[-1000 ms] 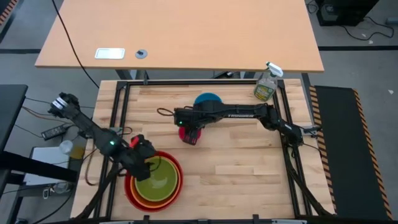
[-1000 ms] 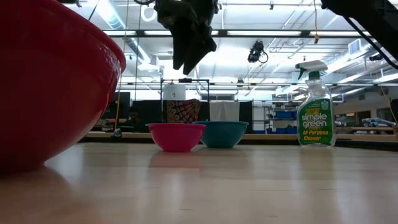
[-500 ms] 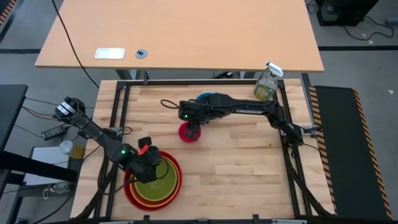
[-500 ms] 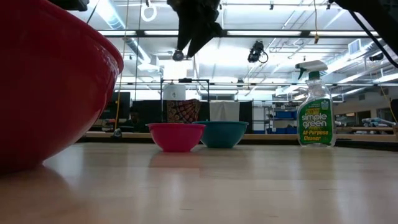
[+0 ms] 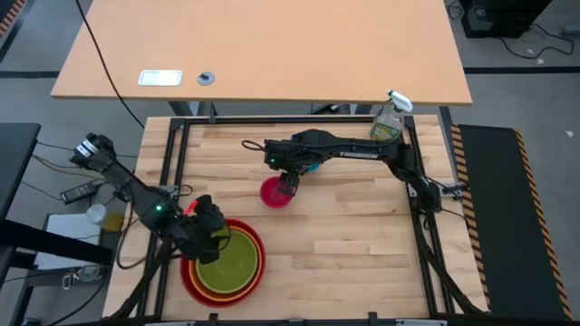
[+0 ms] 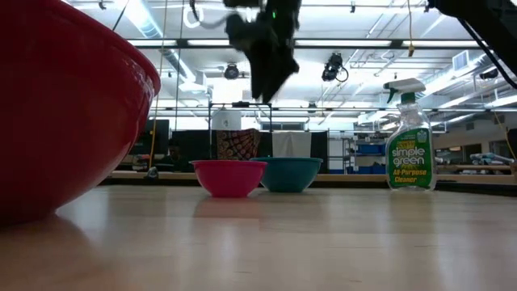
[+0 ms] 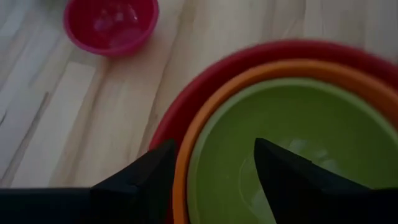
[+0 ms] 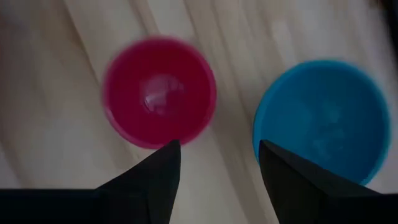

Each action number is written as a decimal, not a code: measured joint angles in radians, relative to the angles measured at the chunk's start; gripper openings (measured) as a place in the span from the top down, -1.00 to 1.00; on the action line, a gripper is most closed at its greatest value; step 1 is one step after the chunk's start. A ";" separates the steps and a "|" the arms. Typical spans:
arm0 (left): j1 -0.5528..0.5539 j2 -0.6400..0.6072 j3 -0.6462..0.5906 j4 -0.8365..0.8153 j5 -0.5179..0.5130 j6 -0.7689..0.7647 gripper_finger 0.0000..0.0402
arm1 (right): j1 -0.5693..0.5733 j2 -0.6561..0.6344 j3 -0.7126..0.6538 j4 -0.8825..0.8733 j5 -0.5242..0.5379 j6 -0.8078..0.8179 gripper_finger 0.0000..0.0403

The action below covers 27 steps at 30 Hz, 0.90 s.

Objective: Nest bowls inside each other
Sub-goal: Stack the blue bowl on top of the green bowl

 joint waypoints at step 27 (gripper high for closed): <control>0.155 -0.165 0.001 0.015 -0.111 -0.196 -0.10 | -0.444 -0.284 -0.735 0.520 -0.088 0.155 -0.10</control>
